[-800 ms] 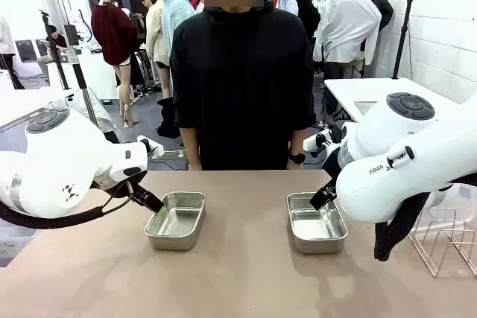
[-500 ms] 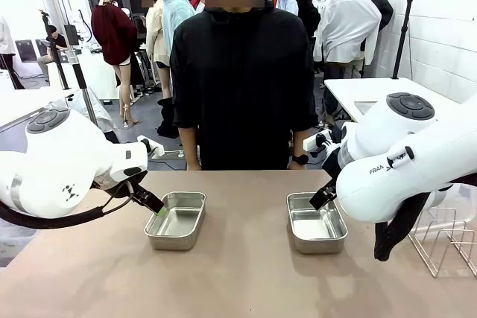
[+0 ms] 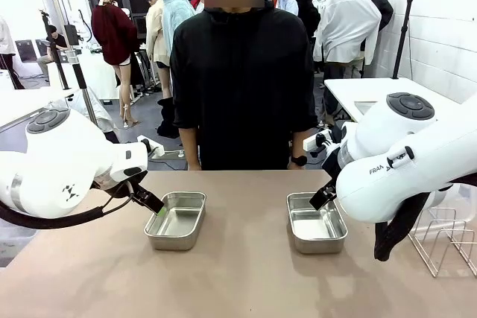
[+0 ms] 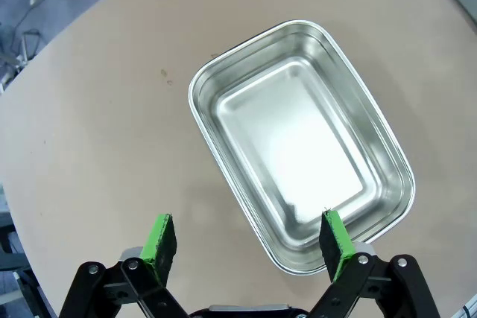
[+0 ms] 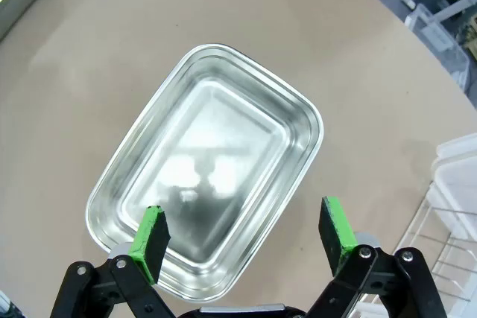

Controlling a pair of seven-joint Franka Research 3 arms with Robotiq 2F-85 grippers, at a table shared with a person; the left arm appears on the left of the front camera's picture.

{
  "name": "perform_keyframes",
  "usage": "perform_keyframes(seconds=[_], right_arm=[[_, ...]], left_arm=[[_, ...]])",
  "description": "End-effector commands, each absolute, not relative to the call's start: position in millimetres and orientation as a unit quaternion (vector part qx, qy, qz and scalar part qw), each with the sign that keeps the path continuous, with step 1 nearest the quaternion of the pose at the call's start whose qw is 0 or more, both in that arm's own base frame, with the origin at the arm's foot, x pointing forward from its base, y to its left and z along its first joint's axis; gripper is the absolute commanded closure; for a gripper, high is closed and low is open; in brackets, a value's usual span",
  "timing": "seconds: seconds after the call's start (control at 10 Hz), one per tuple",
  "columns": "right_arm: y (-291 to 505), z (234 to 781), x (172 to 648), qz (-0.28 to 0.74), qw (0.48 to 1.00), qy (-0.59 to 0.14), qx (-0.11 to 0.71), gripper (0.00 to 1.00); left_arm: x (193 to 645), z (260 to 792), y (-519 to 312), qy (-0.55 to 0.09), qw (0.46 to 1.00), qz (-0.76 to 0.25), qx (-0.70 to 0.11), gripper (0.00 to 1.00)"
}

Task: Place the bread in airtight containers.
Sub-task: Lift both Airtight Container.

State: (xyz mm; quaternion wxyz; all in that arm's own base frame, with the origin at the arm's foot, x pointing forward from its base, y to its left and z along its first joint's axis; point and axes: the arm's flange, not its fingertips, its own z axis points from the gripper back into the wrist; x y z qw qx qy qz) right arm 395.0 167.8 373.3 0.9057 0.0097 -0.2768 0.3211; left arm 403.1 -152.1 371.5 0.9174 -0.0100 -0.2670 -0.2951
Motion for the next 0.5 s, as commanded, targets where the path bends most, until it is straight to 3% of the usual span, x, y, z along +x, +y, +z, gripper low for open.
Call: perform_keyframes(seconds=[0.0, 0.4], right_arm=[[167.7, 373.3, 395.0, 0.321, 0.906, -0.277, 0.010, 0.00], [167.7, 373.3, 395.0, 0.321, 0.906, -0.277, 0.010, 0.00]], left_arm=[[403.4, 371.5, -151.1, -0.267, 0.918, -0.294, -0.010, 0.00], [403.4, 371.5, -151.1, -0.267, 0.918, -0.294, -0.010, 0.00]])
